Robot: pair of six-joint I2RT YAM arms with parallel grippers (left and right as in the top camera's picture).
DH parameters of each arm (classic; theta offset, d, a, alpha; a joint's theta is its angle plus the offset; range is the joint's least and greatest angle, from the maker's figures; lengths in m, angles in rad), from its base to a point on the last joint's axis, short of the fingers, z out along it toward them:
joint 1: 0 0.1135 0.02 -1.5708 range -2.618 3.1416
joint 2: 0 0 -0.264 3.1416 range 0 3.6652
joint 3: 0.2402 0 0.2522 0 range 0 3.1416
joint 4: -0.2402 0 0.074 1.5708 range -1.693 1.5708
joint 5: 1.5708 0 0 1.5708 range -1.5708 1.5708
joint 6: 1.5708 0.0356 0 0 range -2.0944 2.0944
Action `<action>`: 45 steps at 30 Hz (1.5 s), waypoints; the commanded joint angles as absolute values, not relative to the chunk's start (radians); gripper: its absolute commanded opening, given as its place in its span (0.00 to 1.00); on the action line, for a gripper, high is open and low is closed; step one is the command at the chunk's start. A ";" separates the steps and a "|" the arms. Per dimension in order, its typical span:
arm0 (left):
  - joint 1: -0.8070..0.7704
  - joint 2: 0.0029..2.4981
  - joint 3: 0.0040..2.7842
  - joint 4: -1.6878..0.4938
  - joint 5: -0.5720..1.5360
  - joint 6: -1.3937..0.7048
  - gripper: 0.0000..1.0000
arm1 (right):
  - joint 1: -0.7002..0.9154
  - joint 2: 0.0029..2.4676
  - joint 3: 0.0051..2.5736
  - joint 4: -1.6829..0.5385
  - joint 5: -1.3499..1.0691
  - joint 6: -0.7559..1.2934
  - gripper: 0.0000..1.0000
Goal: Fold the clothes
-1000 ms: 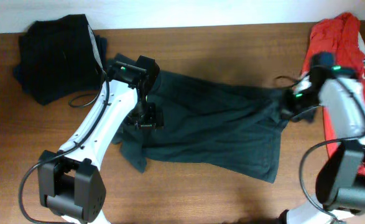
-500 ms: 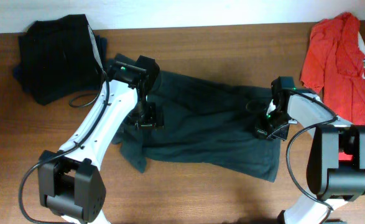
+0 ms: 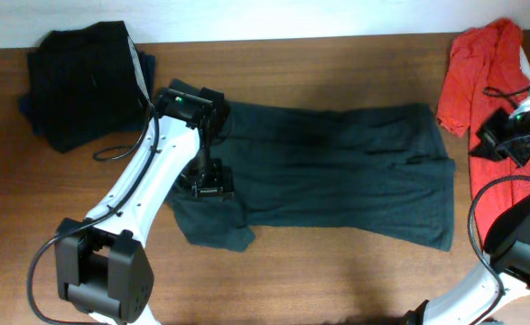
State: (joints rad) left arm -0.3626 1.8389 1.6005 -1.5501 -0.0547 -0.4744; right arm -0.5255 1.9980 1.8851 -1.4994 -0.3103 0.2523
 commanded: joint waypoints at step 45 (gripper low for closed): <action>-0.220 1.252 1.010 -1.251 -0.081 -0.587 0.01 | 0.065 1.321 1.110 -1.350 0.031 0.623 0.99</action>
